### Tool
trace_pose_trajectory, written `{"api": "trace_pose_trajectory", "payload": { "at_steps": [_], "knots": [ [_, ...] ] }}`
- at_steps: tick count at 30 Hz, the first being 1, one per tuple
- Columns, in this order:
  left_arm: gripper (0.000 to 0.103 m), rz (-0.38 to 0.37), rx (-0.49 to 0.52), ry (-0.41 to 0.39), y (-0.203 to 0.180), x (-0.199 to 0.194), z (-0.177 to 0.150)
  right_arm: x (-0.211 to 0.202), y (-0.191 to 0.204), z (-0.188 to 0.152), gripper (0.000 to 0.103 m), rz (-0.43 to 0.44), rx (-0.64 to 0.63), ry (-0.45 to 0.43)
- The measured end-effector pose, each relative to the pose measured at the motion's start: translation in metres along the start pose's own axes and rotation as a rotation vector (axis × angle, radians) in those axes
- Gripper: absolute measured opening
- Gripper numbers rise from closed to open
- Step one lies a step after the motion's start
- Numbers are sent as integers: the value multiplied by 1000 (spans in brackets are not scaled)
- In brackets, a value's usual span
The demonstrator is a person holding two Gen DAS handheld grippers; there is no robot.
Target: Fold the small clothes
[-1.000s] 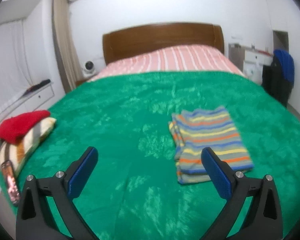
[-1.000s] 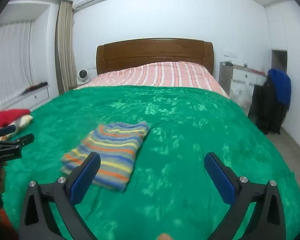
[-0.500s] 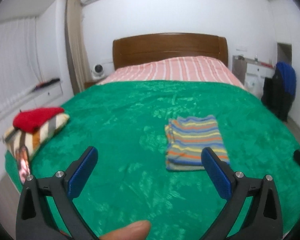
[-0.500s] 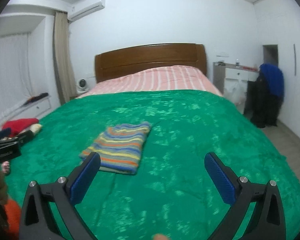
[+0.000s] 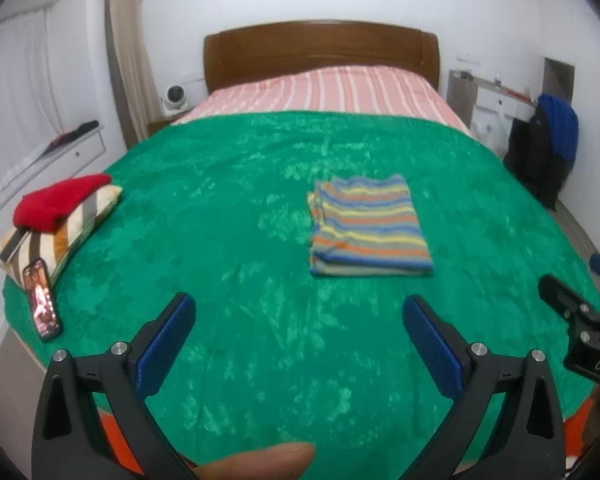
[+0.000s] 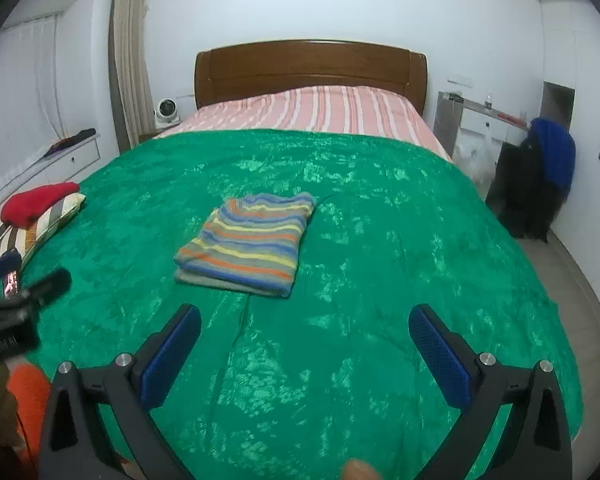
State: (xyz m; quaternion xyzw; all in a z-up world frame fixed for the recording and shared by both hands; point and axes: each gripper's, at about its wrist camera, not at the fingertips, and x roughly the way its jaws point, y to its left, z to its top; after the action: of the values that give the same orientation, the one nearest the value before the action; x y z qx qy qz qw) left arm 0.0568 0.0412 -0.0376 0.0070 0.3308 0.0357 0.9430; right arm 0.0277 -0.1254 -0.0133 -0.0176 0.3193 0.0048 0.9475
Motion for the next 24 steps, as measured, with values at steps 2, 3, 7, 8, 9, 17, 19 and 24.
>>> {"api": "trace_pose_trajectory", "payload": {
  "at_steps": [2,3,7,8,9,17,19,24],
  "knots": [
    [103,-3,12,26,-3,2,-2,-3,5,0,102,-35,-17,20],
    [103,-5,15,30,-3,2,-2,-4,7,1,102,-53,-27,30],
    [103,-2,14,27,-5,1,-2,-9,9,1,102,-51,-32,62],
    [103,-3,16,26,-5,0,-1,-9,9,1,102,-56,-30,68],
    [103,-3,17,25,-5,0,-1,-9,9,0,102,-61,-31,72],
    [103,-15,41,44,-8,5,-4,-8,10,-6,102,-82,-39,88],
    [103,-28,35,43,-7,5,-5,-6,10,-8,102,-91,-42,93],
    [103,-31,14,51,-6,7,-8,-4,7,-12,102,-94,-33,98]
  ]
}}
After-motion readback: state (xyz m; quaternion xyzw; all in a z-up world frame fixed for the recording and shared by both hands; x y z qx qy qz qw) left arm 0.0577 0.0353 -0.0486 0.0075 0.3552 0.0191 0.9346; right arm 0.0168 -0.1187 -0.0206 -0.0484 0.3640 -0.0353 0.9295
